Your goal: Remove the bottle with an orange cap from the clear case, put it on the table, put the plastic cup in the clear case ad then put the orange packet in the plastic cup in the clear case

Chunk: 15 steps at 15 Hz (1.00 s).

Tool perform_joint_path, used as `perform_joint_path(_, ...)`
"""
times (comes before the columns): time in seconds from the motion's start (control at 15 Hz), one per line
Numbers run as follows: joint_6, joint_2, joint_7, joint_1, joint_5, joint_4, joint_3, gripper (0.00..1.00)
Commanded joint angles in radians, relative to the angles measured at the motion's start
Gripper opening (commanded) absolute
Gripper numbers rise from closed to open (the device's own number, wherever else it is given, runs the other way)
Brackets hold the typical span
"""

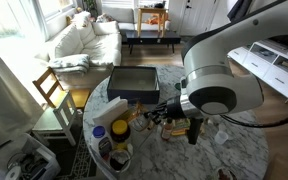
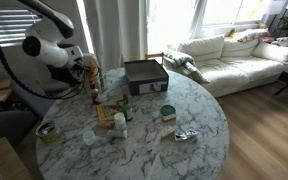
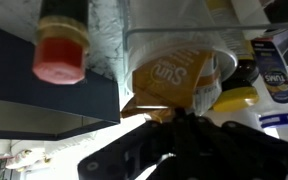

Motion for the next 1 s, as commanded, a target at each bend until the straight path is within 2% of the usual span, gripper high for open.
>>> perform_joint_path(0.0, -0.014, 0.031, -0.008, 0.032, 0.0, -0.003, 0.0, 0.0)
perform_joint_path(0.13, -0.009, 0.037, -0.011, 0.041, -0.001, 0.0, -0.001, 0.0)
perform_joint_path(0.2, -0.002, 0.038, -0.014, 0.049, -0.001, 0.009, -0.015, 0.26)
perform_joint_path(0.27, 0.004, 0.038, -0.013, 0.049, -0.002, 0.014, -0.017, 0.27)
perform_joint_path(0.33, 0.01, 0.035, -0.01, 0.048, -0.002, 0.021, -0.021, 0.32)
perform_joint_path(0.73, 0.045, 0.02, 0.016, 0.028, -0.004, 0.071, -0.018, 0.78)
perform_joint_path(0.93, 0.089, 0.013, 0.111, -0.003, -0.073, 0.077, 0.038, 0.99)
